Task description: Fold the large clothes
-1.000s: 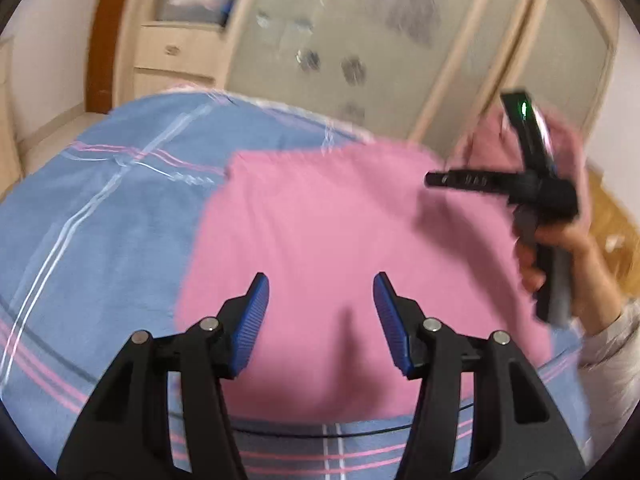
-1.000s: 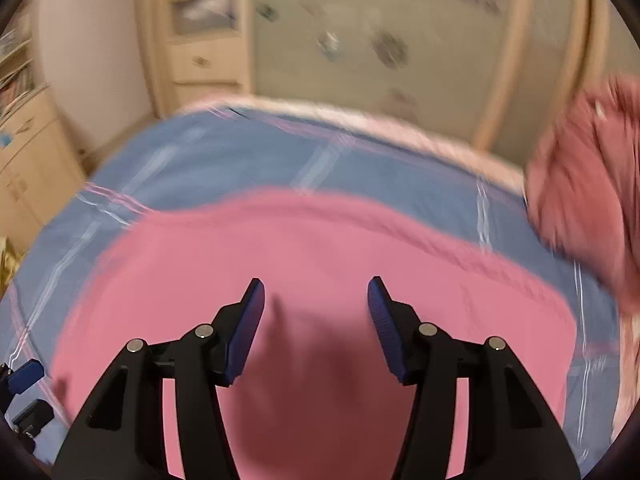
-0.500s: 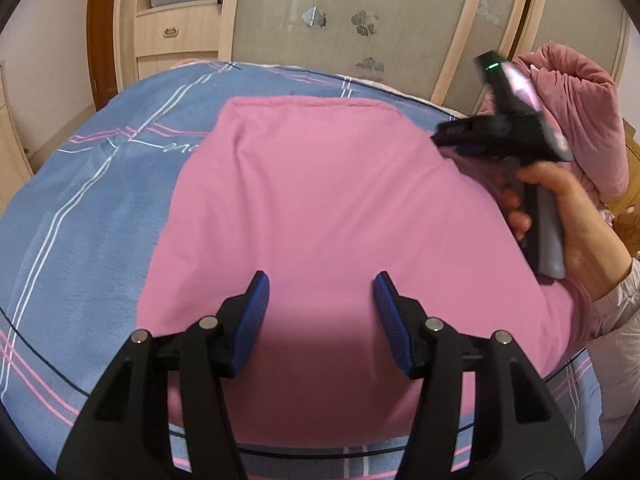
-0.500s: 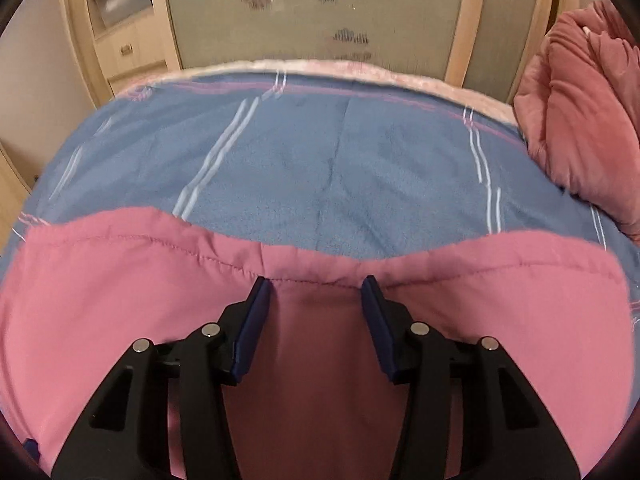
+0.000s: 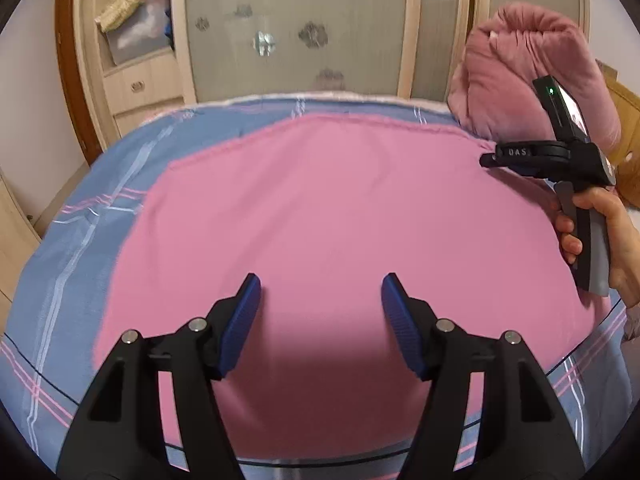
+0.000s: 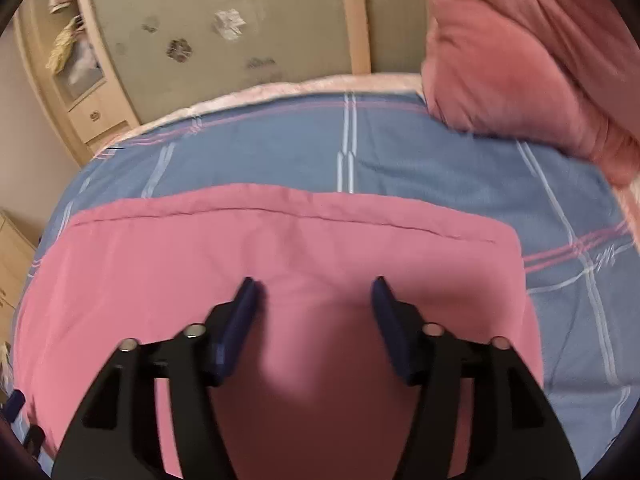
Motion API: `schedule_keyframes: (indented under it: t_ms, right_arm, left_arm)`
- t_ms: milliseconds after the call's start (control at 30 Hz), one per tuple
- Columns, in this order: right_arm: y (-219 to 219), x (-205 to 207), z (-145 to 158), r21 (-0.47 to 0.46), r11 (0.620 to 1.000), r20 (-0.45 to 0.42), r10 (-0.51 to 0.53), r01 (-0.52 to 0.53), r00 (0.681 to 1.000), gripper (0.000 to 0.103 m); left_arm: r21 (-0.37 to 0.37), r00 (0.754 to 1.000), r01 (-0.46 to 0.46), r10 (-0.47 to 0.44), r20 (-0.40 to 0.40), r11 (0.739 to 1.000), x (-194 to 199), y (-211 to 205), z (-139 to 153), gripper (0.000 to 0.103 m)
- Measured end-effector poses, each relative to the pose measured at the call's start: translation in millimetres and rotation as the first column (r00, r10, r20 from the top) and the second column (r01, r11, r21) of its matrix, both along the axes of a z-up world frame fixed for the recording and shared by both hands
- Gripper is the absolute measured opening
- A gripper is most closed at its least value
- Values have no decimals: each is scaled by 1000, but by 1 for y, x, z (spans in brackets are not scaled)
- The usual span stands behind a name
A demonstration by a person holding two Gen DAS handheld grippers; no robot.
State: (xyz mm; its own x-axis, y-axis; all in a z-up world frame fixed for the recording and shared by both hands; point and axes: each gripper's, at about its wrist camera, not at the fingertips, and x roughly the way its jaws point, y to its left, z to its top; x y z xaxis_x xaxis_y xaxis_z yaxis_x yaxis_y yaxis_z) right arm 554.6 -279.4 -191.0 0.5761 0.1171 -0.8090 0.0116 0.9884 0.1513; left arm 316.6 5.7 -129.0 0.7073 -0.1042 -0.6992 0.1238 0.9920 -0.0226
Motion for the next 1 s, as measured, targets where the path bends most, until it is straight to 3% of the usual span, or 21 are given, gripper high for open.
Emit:
schedule_keyframes:
  t_ms: [100,267,433,633,700,833,1000]
  right_arm:
    - [-8,-14,16,68,998,39,2,-4,999,67]
    - [-30,-92,43,120,990,123,58,-73,991,67]
    - [-45,-130,9,51,995,36,84,-86,996,67]
    - [-36,-115,-23,25,995,-31,93,-92,995,72]
    - [-40,-123,-14,38,996,-11,86,-86,996,71]
    - [-54,-182,18,61,992,96,103,-109,990,70]
    - [-69,-208,-11,72,995,25,69,-70,997,70]
  left_arm:
    - [30,1000,2,-2,-8,1000,2,-9,-6,64]
    - [1,999,23,-23,28,1000,-1,-13,5,65]
    - [-28,999,33,-34,-28,999,7,-23,-6,67]
    - [-14,995,1,-3,-102,1000,23,-25,-27,70]
    - [-16,993,-4,2,-121,1000,25,-23,-29,70]
    - [-111,997,9,-18,-77,994,6,-5,-10,70]
    - [-66,994,-1,-6,-107,998,8,-4,-25,71]
